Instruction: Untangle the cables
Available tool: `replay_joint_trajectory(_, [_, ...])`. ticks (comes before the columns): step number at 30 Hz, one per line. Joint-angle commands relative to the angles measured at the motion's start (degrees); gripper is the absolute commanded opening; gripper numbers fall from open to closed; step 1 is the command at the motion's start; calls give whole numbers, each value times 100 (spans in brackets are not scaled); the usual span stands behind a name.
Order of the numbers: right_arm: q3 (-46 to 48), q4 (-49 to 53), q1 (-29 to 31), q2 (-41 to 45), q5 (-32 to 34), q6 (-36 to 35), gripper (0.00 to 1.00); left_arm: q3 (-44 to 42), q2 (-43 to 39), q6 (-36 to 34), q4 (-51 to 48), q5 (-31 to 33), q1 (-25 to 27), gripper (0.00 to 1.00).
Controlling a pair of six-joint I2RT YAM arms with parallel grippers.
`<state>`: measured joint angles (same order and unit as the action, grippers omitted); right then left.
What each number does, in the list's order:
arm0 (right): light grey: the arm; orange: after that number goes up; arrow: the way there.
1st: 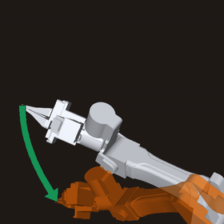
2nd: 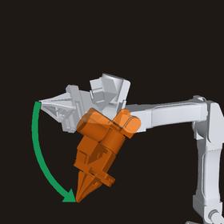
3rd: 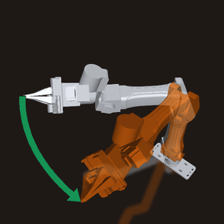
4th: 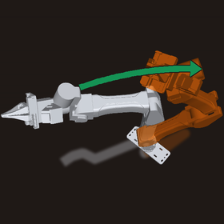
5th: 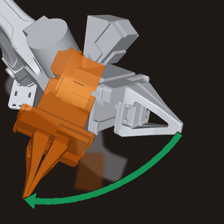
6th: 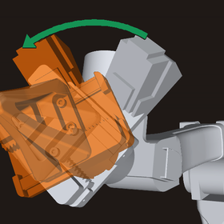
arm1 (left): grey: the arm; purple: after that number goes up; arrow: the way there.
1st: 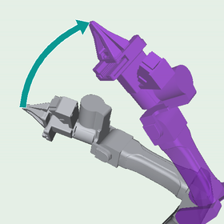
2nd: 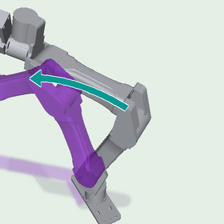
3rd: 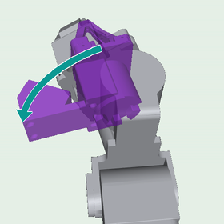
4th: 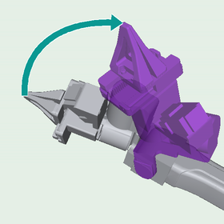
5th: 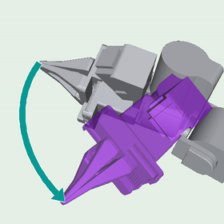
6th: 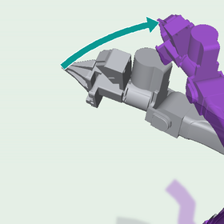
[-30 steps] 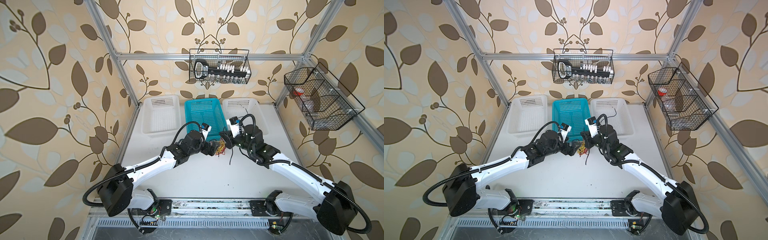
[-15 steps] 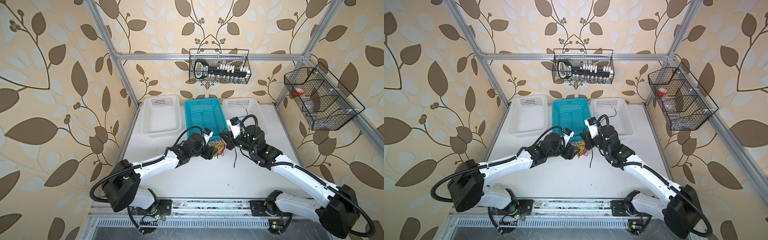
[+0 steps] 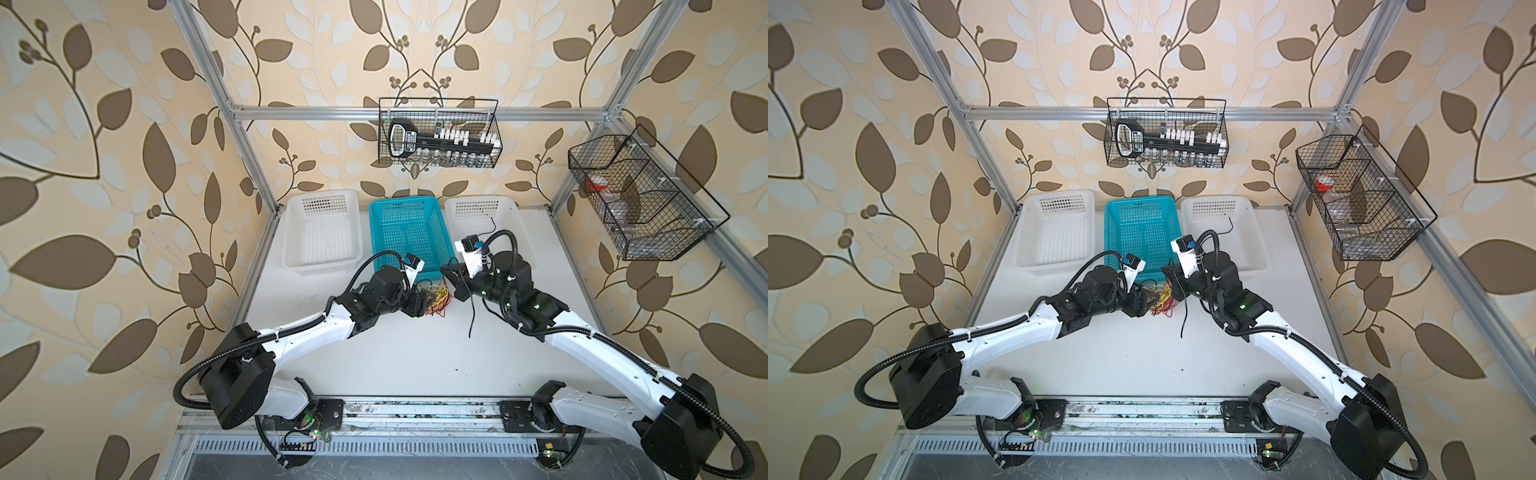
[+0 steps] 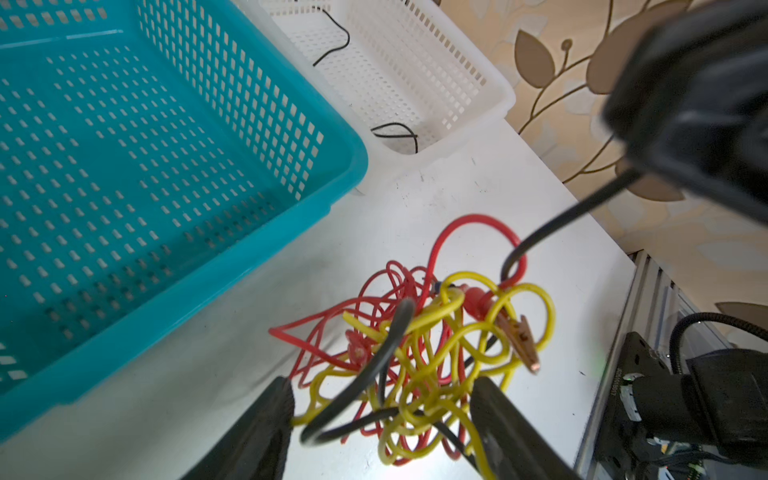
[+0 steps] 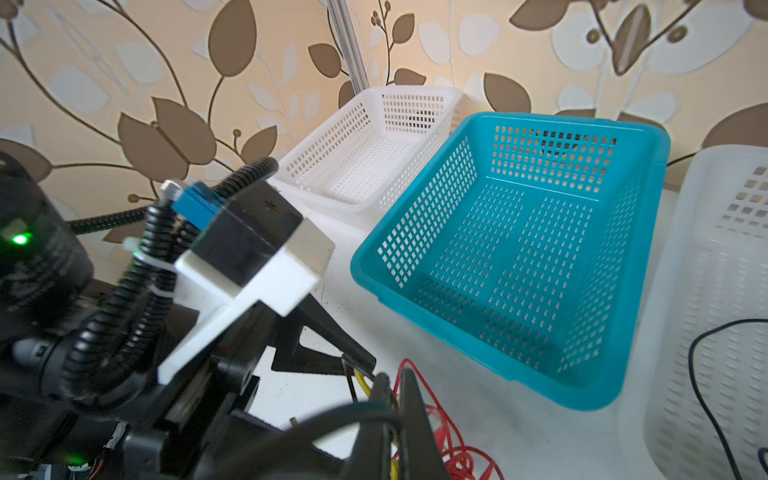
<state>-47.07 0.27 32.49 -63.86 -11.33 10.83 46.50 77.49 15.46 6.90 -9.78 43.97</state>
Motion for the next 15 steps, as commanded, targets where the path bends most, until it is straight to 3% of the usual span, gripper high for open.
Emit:
replay_joint_trajectory(1, [-134, -19, -53, 136, 40, -143, 0, -21, -291, -24, 330, 193, 51, 72])
replay_joint_trajectory(6, [-101, 5, -83, 237, -33, -174, 0, -3, -260, -104, 325, 345, 51, 65])
replay_joint_trajectory(12, [-107, 5, -111, 278, -84, -175, 0, 173, 59, -57, 311, 68, 55, 51])
replay_joint_trajectory(15, [-116, 8, -138, 273, -77, -175, 0, 210, 146, -5, 343, -16, 51, 38])
